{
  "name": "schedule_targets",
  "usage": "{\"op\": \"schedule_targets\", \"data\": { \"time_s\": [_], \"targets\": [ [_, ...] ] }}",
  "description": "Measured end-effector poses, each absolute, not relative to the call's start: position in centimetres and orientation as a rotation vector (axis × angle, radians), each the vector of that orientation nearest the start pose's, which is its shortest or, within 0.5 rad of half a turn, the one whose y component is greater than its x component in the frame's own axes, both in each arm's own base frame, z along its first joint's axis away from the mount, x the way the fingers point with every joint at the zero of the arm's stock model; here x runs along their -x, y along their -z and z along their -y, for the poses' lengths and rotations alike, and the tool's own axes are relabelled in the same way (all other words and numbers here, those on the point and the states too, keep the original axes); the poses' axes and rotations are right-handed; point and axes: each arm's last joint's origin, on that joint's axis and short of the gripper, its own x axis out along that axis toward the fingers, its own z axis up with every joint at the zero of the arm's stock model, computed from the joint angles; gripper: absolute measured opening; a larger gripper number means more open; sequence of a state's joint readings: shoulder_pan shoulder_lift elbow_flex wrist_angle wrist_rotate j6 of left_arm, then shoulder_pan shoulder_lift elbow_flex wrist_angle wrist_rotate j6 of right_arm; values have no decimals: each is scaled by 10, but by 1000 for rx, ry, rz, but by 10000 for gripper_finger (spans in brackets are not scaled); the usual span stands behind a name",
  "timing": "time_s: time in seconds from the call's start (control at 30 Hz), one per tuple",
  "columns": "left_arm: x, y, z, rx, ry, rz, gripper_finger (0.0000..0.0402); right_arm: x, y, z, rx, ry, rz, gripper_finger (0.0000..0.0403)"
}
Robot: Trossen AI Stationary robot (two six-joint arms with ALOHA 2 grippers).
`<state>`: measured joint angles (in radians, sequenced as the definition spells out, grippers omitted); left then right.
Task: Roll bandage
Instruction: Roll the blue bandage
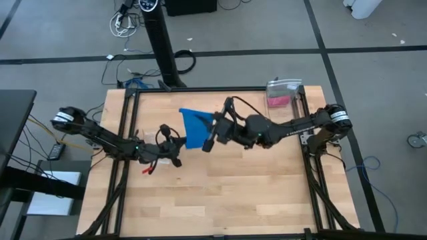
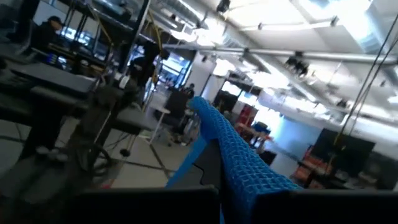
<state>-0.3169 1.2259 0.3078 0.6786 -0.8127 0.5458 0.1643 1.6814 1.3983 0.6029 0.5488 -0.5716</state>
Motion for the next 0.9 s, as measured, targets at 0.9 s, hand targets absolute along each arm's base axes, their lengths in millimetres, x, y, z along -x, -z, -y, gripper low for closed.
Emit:
{"op": "schedule_targets", "data": {
  "time_s": [0.9],
  "targets": [
    [-219, -213, 99, -650, -198, -218, 6, -394, -356, 51, 172, 412, -25, 0]
  ]
}}
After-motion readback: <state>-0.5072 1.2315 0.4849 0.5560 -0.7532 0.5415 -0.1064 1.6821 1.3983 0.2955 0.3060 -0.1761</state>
